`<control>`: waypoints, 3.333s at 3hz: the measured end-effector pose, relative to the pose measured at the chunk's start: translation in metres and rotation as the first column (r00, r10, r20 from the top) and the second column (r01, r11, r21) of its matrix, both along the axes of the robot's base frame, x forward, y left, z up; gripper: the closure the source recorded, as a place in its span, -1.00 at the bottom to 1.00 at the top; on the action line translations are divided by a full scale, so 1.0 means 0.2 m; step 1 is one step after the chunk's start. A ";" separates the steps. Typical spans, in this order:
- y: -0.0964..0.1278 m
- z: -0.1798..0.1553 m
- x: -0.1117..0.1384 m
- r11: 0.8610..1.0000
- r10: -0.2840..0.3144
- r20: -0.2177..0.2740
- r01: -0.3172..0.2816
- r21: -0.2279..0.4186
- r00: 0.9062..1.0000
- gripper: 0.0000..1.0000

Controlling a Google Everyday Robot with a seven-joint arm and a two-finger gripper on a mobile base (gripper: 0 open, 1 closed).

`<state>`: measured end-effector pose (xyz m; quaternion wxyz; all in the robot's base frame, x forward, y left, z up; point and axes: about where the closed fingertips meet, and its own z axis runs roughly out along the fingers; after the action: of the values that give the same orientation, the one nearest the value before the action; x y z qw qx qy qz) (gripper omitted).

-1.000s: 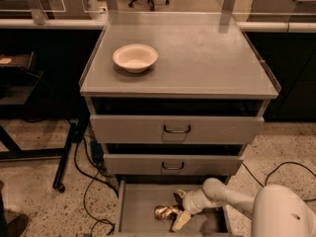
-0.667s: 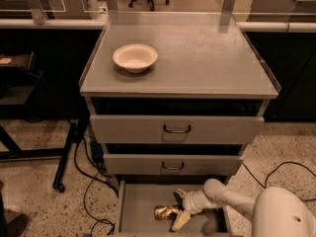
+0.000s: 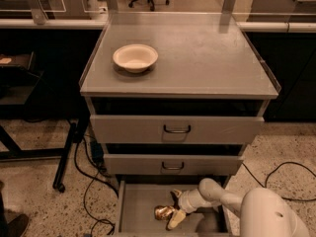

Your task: Pick orange can from bottom drawer and place on counter

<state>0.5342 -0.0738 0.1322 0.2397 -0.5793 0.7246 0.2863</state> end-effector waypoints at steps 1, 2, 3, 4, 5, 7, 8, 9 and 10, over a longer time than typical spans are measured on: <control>-0.01 -0.06 -0.03 1.000 -0.023 -0.027 0.023 0.010 0.999 -1.00; -0.03 -0.13 -0.06 0.999 -0.038 -0.058 0.039 0.022 0.998 -1.00; -0.03 -0.13 -0.06 0.999 -0.039 -0.059 0.041 0.023 0.997 -0.66; -0.03 -0.13 -0.06 0.999 -0.039 -0.059 0.041 0.023 0.997 -0.20; -0.03 -0.13 -0.06 0.999 -0.039 -0.059 0.041 0.023 0.997 0.24; -0.06 0.07 -0.04 0.996 -0.081 0.007 0.080 0.041 0.997 1.00; -0.18 0.36 -0.05 0.989 -0.144 0.078 0.142 0.026 0.986 1.00; -0.28 0.71 -0.12 0.981 -0.183 0.140 0.190 -0.042 0.973 1.00; -0.32 0.75 -0.14 0.979 -0.193 0.140 0.200 -0.043 0.971 1.00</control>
Offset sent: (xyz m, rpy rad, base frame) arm -0.0140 -0.0154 -0.0371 0.0337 0.0840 -0.0633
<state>0.5065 -0.1375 0.2814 0.2987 -0.5293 0.7683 0.2006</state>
